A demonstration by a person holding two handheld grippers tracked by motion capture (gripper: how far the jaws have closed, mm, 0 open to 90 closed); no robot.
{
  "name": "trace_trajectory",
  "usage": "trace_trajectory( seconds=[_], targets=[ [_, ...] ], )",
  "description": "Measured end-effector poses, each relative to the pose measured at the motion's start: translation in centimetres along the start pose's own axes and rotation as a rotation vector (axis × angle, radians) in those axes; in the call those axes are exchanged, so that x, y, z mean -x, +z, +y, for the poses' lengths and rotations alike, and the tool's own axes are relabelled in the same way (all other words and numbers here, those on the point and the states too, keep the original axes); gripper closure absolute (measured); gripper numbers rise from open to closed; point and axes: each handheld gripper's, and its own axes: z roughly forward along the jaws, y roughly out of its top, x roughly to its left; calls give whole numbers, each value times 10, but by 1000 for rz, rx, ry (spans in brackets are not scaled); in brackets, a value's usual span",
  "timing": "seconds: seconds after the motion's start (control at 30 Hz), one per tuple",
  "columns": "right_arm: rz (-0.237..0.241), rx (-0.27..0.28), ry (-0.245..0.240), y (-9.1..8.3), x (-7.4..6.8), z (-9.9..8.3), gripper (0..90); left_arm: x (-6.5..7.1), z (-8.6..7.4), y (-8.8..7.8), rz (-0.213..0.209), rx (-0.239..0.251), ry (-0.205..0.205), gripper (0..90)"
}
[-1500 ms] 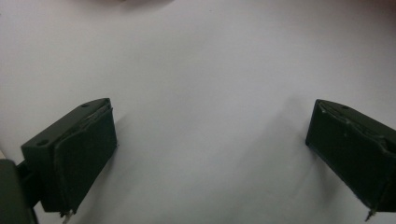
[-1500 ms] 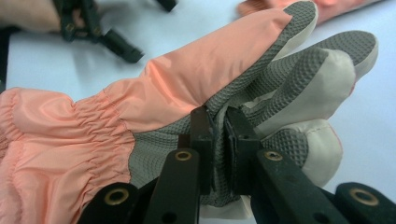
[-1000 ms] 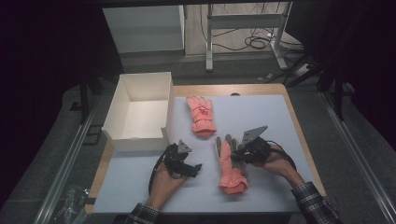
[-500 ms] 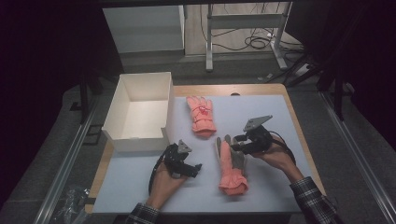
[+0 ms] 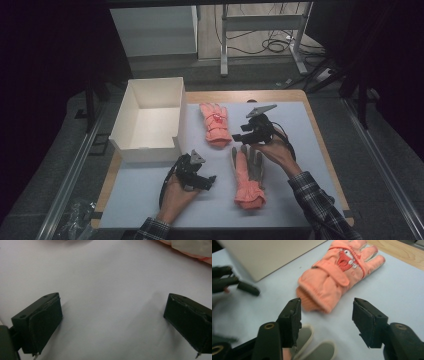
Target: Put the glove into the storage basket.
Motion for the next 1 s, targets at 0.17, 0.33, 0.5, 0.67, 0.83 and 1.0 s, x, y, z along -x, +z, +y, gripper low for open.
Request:
trace_trajectory(
  seconds=[0.17, 0.33, 0.5, 0.67, 0.83, 1.0],
  targets=[
    [-37, -30, 5, 19, 5, 16, 392, 0, 0, 0, -1, 1, -5, 19],
    [-73, -25, -17, 35, 6, 28, 424, 0, 0, 0, -1, -2, -6, 19],
    [-89, -25, -28, 52, 10, 39, 488, 0, 0, 0, -1, -1, -6, 19],
    [-98, -31, -9, 70, 15, 48, 514, 0, 0, 0, -1, -1, -7, 19],
    [-120, -21, 35, 85, 21, 56, 499, 1, 0, 0, -2, 0, -8, 19],
    [-128, -46, 77, 101, 26, 58, 460, 1, 0, 0, -2, 0, -8, 19]
  ],
)
